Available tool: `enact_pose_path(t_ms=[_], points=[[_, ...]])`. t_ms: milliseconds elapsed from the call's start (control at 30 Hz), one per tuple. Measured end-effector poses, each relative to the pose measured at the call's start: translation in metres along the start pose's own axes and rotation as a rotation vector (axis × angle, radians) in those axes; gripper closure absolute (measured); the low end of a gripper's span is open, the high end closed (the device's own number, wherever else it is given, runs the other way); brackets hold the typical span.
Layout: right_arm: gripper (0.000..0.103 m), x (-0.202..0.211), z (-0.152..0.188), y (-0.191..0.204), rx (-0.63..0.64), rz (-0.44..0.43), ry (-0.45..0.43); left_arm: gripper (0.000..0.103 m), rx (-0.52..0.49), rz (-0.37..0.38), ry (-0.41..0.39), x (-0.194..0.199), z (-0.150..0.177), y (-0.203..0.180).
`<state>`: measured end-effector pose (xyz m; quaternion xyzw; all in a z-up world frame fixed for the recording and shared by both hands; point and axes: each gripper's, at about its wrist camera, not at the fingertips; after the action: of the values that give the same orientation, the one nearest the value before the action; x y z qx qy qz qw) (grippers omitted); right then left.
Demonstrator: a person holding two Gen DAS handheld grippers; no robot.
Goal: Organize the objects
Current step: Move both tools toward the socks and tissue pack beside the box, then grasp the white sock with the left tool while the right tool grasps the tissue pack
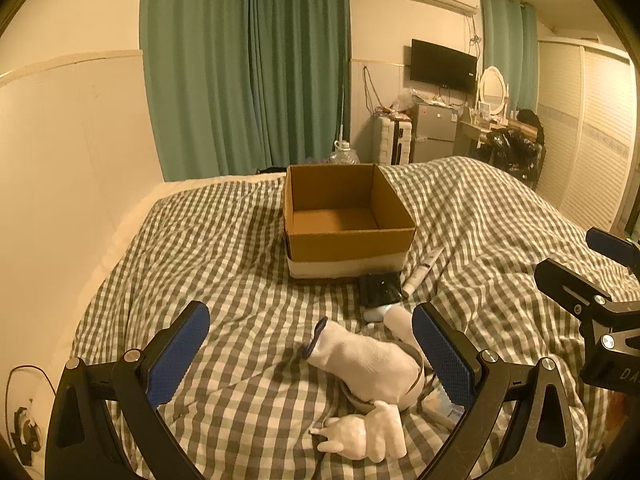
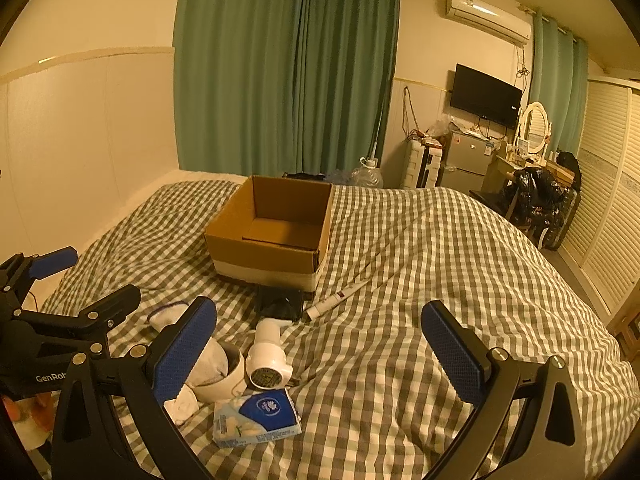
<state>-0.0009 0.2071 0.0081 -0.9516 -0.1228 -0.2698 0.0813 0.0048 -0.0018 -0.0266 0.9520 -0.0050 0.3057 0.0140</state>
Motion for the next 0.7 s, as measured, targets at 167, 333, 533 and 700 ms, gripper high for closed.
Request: enact_pose_path(t_ms=[167, 333, 533, 700], points=[[0.0, -0.003, 0.01, 0.001, 0.033, 0.017, 0.026, 0.0, -0.024, -0.014, 0.022, -0.006, 0.009, -0.001], [0.0, -0.013, 0.029, -0.001, 0.05, 0.01, 0.087, 0.0, -0.023, -0.028, 0.079, -0.021, 0.022, 0.0], [0.0, -0.036, 0.058, 0.006, 0.079, -0.033, 0.188, 0.0, -0.039, -0.026, 0.127, -0.037, 0.035, -0.005], [0.0, -0.058, 0.076, 0.014, 0.082, -0.105, 0.268, 0.0, -0.054, 0.008, 0.156, -0.047, 0.041, -0.008]])
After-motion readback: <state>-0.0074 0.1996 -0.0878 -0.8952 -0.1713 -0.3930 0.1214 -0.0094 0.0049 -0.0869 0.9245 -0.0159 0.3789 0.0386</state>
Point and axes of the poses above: each gripper's, at about its wrist camera, not at the fingertips, and x roughly against the way its jaws point, y to its left, z to its underside
